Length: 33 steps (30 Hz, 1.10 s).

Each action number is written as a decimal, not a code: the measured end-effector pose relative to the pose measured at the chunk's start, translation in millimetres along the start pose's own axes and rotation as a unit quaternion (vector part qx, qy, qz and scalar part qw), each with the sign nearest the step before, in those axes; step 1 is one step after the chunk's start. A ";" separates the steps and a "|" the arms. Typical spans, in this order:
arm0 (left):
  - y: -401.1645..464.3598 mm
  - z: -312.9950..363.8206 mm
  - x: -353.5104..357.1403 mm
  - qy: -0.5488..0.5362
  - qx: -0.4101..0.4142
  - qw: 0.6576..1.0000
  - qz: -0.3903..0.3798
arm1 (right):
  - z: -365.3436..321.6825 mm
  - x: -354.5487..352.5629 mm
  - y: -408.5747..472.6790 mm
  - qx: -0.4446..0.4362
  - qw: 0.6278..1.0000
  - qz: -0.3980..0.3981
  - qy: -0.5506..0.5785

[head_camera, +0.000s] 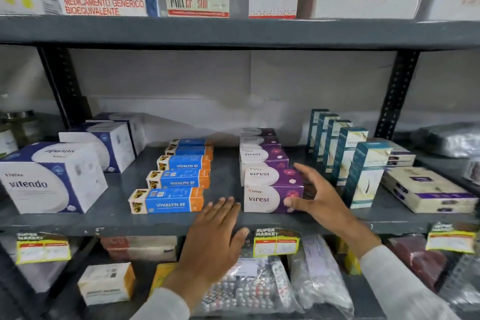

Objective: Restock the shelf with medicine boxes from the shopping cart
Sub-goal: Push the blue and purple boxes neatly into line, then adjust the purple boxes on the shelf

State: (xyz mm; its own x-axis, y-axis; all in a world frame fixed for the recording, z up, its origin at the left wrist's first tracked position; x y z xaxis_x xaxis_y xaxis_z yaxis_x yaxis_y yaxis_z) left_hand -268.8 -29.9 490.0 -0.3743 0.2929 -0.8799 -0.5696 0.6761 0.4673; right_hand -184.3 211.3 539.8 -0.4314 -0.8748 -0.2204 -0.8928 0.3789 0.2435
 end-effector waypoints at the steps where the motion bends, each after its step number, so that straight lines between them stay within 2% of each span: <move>1: 0.0 -0.1 -0.6 -0.001 -0.003 1.000 0.001 | -1.6 1.9 1.9 -0.005 1.000 -0.013 0.016; 6: -0.2 2.8 -0.9 -0.019 -0.012 1.000 -0.013 | 0.2 6.0 3.3 0.000 0.995 -0.056 0.086; 13: 1.2 1.5 5.1 -0.019 -0.032 0.999 -0.019 | 2.8 9.2 2.3 -0.015 0.998 -0.043 0.038; 23: 0.5 -0.8 6.4 -0.010 -0.030 0.999 -0.011 | 3.7 9.1 0.7 -0.018 0.998 -0.050 0.029; 26: -4.3 -2.0 -2.9 -0.057 -0.040 0.998 -0.003 | 2.6 6.7 -5.8 -0.020 0.998 -0.052 0.028; 28: -10.2 -2.9 -19.1 -0.130 -0.077 0.988 0.030 | -0.5 -5.5 -18.4 -0.041 0.999 -0.018 0.012; 30: -15.6 1.4 -42.0 -0.197 -0.122 0.967 0.104 | -10.7 -28.7 -38.5 -0.088 0.995 0.044 -0.009; 33: -9.2 38.0 -74.1 -0.233 -0.089 0.944 0.214 | -27.8 -77.3 -72.5 -0.169 0.964 0.204 -0.024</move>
State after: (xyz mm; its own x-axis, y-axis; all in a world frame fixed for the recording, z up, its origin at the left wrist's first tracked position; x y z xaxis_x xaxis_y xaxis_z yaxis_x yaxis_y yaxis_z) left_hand -208.0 -32.1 547.6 -0.2588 0.8073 -0.5304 -0.5691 0.3163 0.7590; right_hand -82.6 243.0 565.4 -0.7508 -0.6554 -0.0820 -0.5569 0.5615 0.6120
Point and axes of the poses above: each hand's wrist, its own y-axis towards the middle knuckle, its own x-axis out of the palm, z = x × y, the point moved 6 cm from there along y, towards the middle knuckle, and after that the axes turned 11 degrees about y, right-handed, at the moved point
